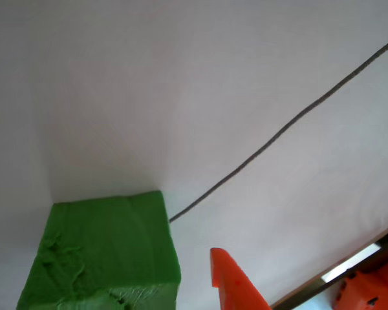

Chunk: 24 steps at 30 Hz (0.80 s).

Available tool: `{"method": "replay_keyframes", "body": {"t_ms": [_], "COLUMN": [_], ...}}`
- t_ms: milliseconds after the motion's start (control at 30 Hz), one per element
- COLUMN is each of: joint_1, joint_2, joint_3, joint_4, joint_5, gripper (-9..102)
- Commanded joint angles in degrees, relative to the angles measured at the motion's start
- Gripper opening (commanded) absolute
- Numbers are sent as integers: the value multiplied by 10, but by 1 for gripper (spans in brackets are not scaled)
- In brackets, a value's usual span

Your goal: Grasp the colored block, Place it on the black dot, and then return the arm to the default position.

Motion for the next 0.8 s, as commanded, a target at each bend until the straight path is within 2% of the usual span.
{"method": "replay_keyframes", "body": {"t_ms": [0, 633, 767], "joint_1": [4, 9, 9], "joint_2": [1, -10, -14], "joint_3": [-2, 2, 2], "joint_4": [-3, -36, -44], "joint_5": [-6, -1, -1], "gripper": [57, 45, 39]}}
